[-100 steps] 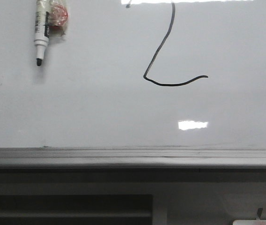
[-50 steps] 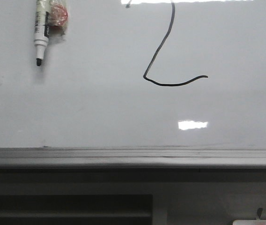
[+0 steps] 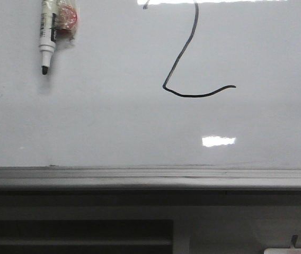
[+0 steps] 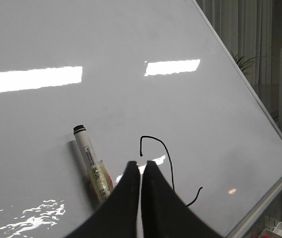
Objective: Write number 2 on whiteboard
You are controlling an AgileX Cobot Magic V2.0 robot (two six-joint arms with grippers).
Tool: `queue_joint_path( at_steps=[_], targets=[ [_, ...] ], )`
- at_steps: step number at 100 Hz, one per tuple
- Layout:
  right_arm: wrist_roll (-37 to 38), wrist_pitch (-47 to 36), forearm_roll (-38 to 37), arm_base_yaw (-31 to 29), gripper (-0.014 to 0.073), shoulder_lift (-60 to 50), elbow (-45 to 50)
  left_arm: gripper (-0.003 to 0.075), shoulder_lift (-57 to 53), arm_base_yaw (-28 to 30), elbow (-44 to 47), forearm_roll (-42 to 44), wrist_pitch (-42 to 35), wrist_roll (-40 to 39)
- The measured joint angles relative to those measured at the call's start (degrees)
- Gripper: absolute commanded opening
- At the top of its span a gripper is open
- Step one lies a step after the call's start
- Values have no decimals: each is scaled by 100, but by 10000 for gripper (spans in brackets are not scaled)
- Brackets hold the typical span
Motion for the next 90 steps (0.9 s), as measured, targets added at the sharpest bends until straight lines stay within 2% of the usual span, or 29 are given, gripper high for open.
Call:
queue_joint_path(
  at_steps=[13,20,38,49,73,90],
  targets=[
    [0,-12,0,0,-67,0,0,-20,10,418,42,940,210,-359],
    [0,-12,0,0,-67,0,0,-20,32,850,125,1601,252,-1105],
    [0,-12,0,0,-67,0,0,-20,19,2427,489,3110,348,-3144],
    [0,-15,0,0,-67,0,0,-20,-237,2992,723,3997,385,-4035],
    [0,-27,0,0,-67,0,0,-20,-775,3665,1276,4434,488,-4431],
    [0,-37,0,0,-67,0,0,-20,-881,3794,1520,4499,546,-4436]
  ],
)
